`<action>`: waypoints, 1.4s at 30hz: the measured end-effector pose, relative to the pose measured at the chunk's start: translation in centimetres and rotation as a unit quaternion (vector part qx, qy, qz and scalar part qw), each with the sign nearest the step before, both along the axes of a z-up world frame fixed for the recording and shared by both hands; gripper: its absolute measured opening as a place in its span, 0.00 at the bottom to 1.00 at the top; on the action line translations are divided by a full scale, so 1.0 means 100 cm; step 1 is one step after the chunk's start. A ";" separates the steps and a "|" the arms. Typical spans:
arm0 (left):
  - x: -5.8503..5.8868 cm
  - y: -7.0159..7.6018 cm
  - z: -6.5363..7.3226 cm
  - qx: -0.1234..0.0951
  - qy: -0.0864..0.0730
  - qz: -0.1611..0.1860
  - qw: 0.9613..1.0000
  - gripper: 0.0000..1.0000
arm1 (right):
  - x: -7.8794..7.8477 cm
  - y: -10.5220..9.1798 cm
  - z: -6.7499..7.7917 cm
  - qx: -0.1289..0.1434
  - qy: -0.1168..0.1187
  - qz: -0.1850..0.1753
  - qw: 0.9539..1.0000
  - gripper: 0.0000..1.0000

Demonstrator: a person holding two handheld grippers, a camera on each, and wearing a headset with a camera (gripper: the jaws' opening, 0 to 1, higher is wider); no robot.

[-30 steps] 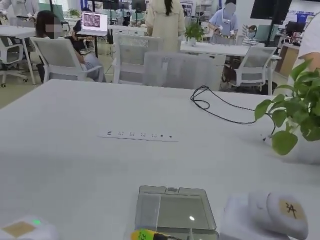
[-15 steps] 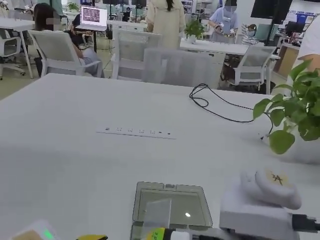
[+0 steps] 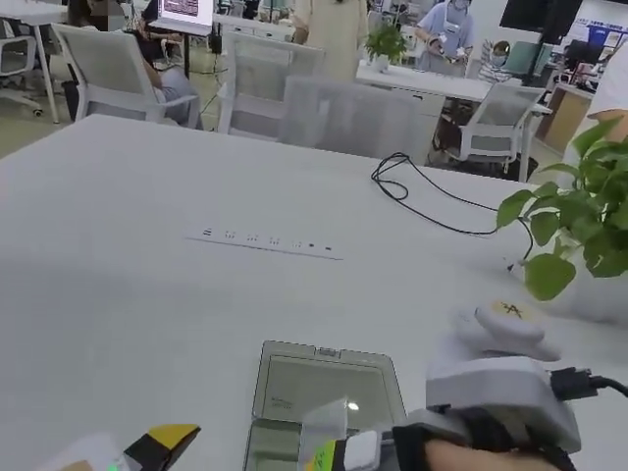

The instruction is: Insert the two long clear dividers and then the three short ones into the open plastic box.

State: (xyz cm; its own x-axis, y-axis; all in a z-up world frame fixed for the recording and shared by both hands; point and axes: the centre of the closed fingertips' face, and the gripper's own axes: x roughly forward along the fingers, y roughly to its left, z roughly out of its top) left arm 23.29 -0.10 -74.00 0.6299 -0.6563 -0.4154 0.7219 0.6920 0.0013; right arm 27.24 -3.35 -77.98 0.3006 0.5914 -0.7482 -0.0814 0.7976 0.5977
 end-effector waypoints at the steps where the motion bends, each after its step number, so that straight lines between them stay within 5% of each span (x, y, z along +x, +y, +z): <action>1: 0.000 0.000 0.000 0.003 -0.001 -0.002 1.000 0.97 | 0.000 0.000 -0.001 -0.002 0.004 0.001 1.000 0.06; 16: 0.007 -0.006 -0.003 -0.007 -0.006 -0.019 1.000 1.00 | 0.006 -0.010 -0.021 -0.026 0.052 0.006 0.998 0.06; 29: 0.012 0.003 -0.009 -0.016 0.014 0.004 1.000 0.97 | 0.006 -0.009 -0.031 -0.036 0.066 0.017 0.997 0.06; 42: 0.015 0.007 -0.007 -0.026 0.014 0.019 0.999 0.94 | 0.007 -0.009 -0.035 -0.049 0.069 0.017 0.996 0.06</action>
